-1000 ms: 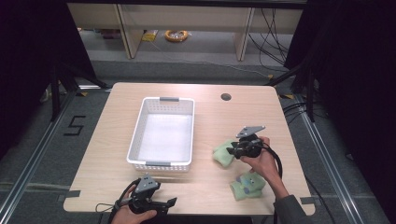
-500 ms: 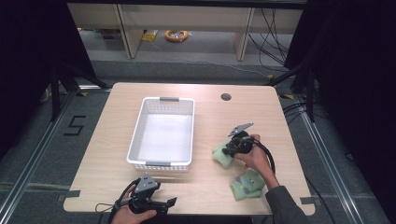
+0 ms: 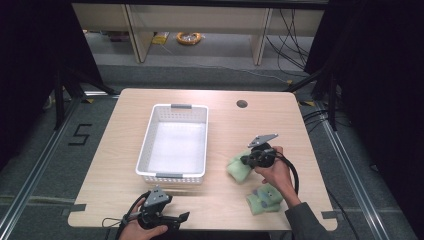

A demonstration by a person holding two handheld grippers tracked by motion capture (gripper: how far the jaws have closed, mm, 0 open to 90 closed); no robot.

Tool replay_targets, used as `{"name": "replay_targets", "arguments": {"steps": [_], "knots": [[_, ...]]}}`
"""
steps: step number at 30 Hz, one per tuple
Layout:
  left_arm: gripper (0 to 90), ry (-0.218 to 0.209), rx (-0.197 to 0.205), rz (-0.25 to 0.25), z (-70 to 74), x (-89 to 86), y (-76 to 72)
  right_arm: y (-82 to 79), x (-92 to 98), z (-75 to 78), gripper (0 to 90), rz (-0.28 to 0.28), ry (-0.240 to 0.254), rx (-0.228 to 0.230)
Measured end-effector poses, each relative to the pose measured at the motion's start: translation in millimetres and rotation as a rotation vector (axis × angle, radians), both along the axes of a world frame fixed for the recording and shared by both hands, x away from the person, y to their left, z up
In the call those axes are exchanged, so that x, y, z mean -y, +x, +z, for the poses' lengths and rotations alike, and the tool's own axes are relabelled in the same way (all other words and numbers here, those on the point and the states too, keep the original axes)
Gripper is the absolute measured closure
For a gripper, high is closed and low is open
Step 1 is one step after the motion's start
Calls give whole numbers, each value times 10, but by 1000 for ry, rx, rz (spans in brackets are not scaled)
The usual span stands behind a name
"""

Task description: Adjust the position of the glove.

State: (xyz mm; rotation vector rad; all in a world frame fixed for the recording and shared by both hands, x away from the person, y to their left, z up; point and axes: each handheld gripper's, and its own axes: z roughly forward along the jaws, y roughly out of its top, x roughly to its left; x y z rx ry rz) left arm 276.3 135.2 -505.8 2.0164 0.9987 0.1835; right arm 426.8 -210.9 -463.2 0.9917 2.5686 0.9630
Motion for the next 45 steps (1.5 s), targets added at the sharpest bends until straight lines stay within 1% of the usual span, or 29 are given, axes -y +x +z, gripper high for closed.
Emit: {"name": "replay_targets", "arguments": {"steps": [1, 2, 4, 6, 7, 10, 11, 13, 14, 15, 18, 20, 23, 24, 25, 27, 30, 32, 33, 34, 35, 37, 38, 40, 41, 42, 43, 44, 45], "knots": [[165, 4, 2, -7, 1, -2, -1, -47, 3, 23, 877, -4, 30, 21], [165, -17, -4, 20, -4, 21, -14, -90, 7, 65, 877, 10, 31, 10], [164, 0, 5, -3, 3, -6, -3, -162, -17, 98, 885, 20, 74, 31], [165, 1, -2, -4, 8, -12, -1, -226, -31, 149, 885, 23, 79, 16], [165, -21, 2, 15, -2, 5, -4, -317, -77, 192, 886, 39, 94, 32], [164, 0, 4, -1, 6, -12, -1, -412, -129, 229, 888, 54, 103, 26], [164, -16, 5, 12, 2, 5, -5, -483, -174, 235, 888, 72, 113, 35], [165, -11, -1, 6, 7, 1, -5, -526, -200, 230, 889, 80, 117, 28], [165, -13, 3, 12, 0, 6, -5, -607, -246, 207, 889, 94, 123, 17], [165, 4, 1, -2, 5, -8, -3, -644, -267, 193, 889, 104, 125, 8], [165, 1, 3, 1, 4, -8, -1, -739, -319, 147, 889, 109, 130, -9], [165, -14, 3, 13, -2, 6, -4, -742, -318, 133, 889, 119, 120, 1], [164, 20, 5, -2, 3, -10, 3, -833, -377, 71, 889, 125, 136, -22], [165, 20, 5, -2, 3, -10, 3, -833, -377, 71, 889, 125, 136, -22], [165, -3, 4, 8, -14, 15, 0, -891, -405, 56, 888, 118, 149, -38], [165, 7, -12, 4, -18, 10, -4, -945, -441, 26, 888, 126, 160, -41], [165, 14, -5, -6, -15, 4, -1, -985, -466, -3, 888, 126, 177, -52], [165, 11, -5, -6, -17, 13, -2, -1027, -486, -57, 888, 104, 177, -49], [165, 1, 1, 0, -24, 32, -6, -1060, -498, -72, 888, 81, 185, -88], [165, 1, 1, 0, -24, 32, -6, -1064, -499, -106, 888, 72, 189, -85], [166, 1, -12, -6, -27, 56, -15, -1052, -491, -140, 887, 81, 169, -74], [169, 17, -4, -2, -40, 74, -16, -1046, -488, -212, 887, 70, 147, -79], [173, 22, -22, -23, -30, 74, -22, -1051, -501, -247, 885, 56, 162, -86], [199, 2, -26, -26, -30, 94, -33, -1046, -487, -260, 881, 60, 143, -100], [220, 5, 0, -45, -27, 129, -41, -1068, -517, -298, 860, 41, 152, -99], [234, 5, 0, -45, -27, 129, -41, -1068, -517, -298, 860, 41, 152, -99], [255, 12, -8, -61, -13, 139, -43, -1071, -524, -308, 819, 51, 129, -72], [255, -2, 4, -63, -13, 168, -49, -1071, -524, -308, 819, 51, 129, -72], [280, -25, 13, -55, -11, 221, -57, -1080, -523, -286, 755, 69, 134, -73]]}}
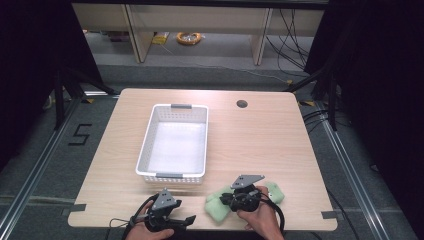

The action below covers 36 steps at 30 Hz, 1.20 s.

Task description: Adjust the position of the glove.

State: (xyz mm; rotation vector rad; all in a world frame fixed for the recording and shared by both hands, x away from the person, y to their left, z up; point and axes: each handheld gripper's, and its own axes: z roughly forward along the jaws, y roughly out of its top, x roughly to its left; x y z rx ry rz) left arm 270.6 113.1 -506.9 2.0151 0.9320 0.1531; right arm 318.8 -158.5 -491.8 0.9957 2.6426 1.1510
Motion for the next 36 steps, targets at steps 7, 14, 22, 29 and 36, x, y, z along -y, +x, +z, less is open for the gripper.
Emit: {"name": "replay_targets", "arguments": {"steps": [7, 14, 22, 29, 36], "knots": [[354, 4, -10, -25, 9, 154, 26, 9, 191, 183, 693, -15, -54, 90], [360, 26, -7, -60, 7, 404, 103, 79, 302, 88, 693, -41, -106, 51], [577, 75, -34, -101, -40, 531, 197, 161, 247, -28, 702, -25, -117, -5], [768, 93, 11, -109, -28, 506, 230, 147, 244, -54, 847, 5, -84, -43], [810, 76, 25, -103, 41, 460, 260, 14, 324, 78, 866, -25, -27, -42]]}}
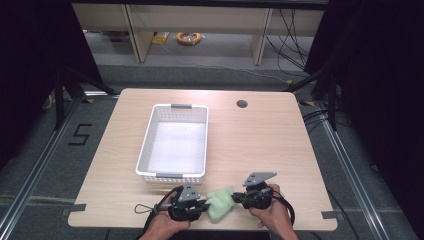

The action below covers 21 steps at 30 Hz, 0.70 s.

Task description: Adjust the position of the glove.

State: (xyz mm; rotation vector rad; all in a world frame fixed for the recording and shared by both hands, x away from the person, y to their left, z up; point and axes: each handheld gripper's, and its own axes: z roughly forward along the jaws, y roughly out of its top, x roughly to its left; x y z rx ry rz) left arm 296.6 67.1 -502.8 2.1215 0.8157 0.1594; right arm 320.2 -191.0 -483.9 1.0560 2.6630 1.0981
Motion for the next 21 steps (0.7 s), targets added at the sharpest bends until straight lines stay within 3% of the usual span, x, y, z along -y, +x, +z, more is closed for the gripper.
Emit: {"name": "replay_targets", "arguments": {"steps": [3, 6, 7, 8, 9, 12, 14, 17, 18, 19, 20, 21], "knots": [[813, 12, 24, -12, 69, -33, 44, -99, 30, 55, 866, -7, 41, 11], [814, -5, 29, -20, 93, -16, 88, -205, 45, 22, 865, -15, 70, -11], [814, -19, 13, -4, 95, 5, 89, -239, 50, 6, 864, -22, 79, -22], [814, 0, 26, -27, 100, 3, 115, -265, 53, -8, 863, -18, 79, -25], [814, -15, 23, -10, 83, 33, 109, -284, 56, -22, 863, -10, 76, -35], [814, -3, 19, -21, 54, 63, 100, -308, 66, -31, 863, -21, 68, -28], [813, 27, 25, -46, 36, 77, 130, -291, 91, -42, 862, -20, 65, -31], [811, 18, 19, -28, 18, 97, 144, -265, 122, -53, 861, -10, 69, -52], [809, 23, 9, -30, 2, 95, 149, -266, 127, -65, 857, -18, 62, -40], [806, 36, 10, -47, -7, 82, 153, -289, 120, -75, 856, -54, 72, -70], [801, 36, 10, -47, -7, 82, 153, -272, 138, -99, 851, -55, 57, -43], [795, 35, -3, -25, -41, 70, 153, -270, 145, -112, 839, -52, 40, -58]]}}
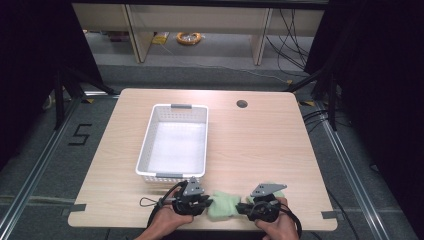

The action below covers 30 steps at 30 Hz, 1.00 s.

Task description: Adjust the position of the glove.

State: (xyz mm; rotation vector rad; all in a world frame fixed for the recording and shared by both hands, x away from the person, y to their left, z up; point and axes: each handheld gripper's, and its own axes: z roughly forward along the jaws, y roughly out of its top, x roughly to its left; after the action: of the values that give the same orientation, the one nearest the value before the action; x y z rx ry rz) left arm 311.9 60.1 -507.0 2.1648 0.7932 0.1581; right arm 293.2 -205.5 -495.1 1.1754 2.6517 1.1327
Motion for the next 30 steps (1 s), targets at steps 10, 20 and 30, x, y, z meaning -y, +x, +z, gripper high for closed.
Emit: {"name": "replay_targets", "arguments": {"steps": [10, 20, 30], "knots": [[549, 18, 3, 13, 62, -136, -66, -42, 117, 157, 651, -31, 39, 67], [374, -39, -27, 21, 117, -179, -244, -4, 602, 223, 623, -207, -65, 128], [307, -92, -52, 79, 93, -326, -313, 53, 621, 155, 580, -216, -108, 109]]}}
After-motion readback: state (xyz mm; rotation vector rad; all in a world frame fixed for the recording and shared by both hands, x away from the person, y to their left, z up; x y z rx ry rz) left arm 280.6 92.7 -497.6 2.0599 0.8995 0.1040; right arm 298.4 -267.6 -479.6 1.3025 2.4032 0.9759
